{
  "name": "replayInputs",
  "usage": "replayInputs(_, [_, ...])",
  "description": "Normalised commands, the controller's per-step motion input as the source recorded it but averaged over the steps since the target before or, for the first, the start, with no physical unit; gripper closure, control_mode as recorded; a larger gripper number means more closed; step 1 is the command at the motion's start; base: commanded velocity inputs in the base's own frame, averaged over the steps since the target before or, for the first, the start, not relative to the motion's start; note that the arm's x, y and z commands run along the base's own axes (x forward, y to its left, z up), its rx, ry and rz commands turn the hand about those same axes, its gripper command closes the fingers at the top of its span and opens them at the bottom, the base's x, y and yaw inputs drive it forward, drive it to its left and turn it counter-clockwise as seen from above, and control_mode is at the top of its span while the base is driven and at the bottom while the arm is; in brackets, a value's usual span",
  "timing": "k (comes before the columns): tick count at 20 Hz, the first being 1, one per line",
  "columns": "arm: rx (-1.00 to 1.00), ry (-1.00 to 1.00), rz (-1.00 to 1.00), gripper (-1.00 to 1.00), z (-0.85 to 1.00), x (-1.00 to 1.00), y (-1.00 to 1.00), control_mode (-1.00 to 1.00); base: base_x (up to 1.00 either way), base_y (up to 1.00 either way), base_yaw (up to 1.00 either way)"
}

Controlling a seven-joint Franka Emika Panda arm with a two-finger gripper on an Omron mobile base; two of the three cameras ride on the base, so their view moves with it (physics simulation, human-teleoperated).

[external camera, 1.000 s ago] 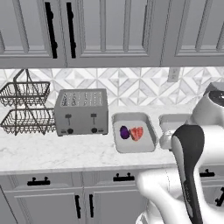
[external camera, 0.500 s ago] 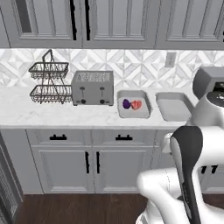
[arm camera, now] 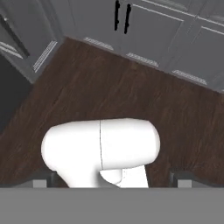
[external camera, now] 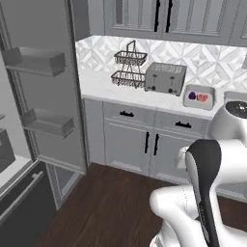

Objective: Place one eggplant and one steak in each tupperware on the nearby counter, to pack two identical lunches.

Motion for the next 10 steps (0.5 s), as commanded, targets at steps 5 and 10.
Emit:
replayInputs(5, [0.0,0.0,0.0,-1.0,0.0,0.0,0.0,1.0,-0.44,0.41,0.76])
replayInputs(10, [0.0,0.0,0.0,-1.0,0.0,0.0,0.0,1.0,0.09,0.23,0.79])
